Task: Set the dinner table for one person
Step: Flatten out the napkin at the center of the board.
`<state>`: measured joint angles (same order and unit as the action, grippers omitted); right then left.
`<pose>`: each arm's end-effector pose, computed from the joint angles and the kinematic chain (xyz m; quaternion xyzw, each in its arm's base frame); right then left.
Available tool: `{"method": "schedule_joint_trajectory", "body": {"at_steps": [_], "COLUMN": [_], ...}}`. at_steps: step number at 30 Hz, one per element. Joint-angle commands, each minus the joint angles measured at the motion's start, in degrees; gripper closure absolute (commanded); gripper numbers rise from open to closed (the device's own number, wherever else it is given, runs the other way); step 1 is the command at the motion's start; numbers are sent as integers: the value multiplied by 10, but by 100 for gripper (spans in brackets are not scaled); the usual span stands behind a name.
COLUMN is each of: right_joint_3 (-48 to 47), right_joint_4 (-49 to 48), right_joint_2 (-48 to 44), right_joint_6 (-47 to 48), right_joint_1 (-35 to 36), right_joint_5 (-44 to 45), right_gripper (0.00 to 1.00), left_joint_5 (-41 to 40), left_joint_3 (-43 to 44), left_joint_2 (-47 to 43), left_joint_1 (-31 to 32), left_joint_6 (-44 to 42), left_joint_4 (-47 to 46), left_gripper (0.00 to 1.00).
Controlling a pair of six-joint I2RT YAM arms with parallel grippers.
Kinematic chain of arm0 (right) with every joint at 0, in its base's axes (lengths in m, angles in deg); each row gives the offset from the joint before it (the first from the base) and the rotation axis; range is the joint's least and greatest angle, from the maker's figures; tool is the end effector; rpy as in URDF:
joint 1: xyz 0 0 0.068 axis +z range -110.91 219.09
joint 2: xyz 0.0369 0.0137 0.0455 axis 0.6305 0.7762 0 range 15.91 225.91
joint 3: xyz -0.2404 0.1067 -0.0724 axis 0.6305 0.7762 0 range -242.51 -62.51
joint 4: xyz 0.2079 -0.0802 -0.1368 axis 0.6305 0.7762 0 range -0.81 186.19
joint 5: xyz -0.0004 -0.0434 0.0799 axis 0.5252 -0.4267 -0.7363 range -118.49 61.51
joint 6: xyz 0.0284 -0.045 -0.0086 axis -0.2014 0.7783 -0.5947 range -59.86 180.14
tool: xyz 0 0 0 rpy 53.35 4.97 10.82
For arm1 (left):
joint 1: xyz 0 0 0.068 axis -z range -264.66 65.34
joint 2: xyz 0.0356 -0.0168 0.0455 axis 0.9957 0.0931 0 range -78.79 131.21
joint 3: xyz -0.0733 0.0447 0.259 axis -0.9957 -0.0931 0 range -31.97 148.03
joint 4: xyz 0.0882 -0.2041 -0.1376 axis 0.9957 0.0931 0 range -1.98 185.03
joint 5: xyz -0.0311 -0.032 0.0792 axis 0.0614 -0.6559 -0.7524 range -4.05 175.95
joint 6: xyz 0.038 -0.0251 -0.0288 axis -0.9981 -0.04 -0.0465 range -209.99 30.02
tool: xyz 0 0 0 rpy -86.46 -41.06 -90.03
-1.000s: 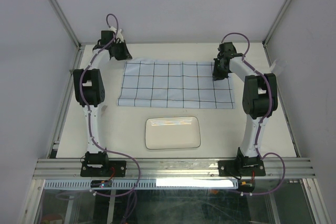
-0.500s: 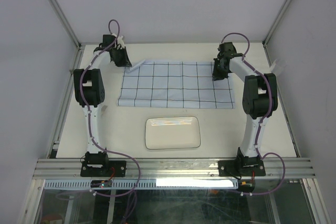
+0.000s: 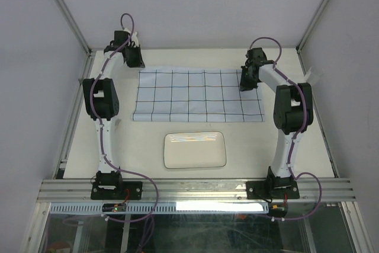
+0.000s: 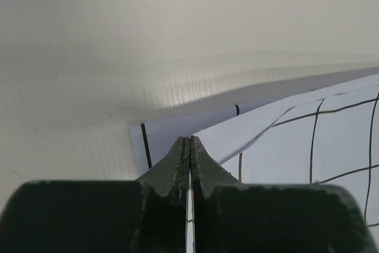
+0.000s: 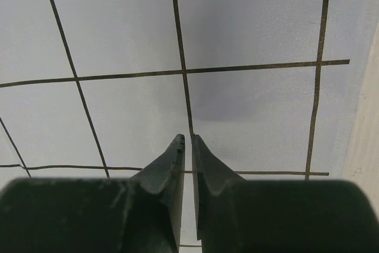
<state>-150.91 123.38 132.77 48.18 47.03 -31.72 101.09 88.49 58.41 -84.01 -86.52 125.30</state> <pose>0.4292 0.0619 0.1877 0.0274 0.9709 0.0677 0.2280 0.5292 -0.0153 0.1922 0.0176 0.9435 -0.1362 0.3015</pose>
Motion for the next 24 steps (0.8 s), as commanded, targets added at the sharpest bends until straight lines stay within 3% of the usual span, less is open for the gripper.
{"method": "schedule_joint_trajectory", "body": {"at_steps": [1, 20, 24], "right_joint_3": [-10, -4, -3], "right_joint_4": [-12, -14, -13], "right_joint_2": [-17, -22, -23], "right_joint_6": [2, -4, 1], "right_joint_1": [-4, -5, -4], "right_joint_5": [7, 1, 7], "right_gripper": [88, 88, 88], "left_joint_5": [-2, 6, -4], "left_joint_3": [80, 5, 12], "left_joint_2": [28, 11, 9], "left_joint_1": [-4, -4, -4], "left_joint_6": [-4, -3, 5], "left_joint_4": [40, 46, 37], "left_gripper": [100, 100, 88]}}
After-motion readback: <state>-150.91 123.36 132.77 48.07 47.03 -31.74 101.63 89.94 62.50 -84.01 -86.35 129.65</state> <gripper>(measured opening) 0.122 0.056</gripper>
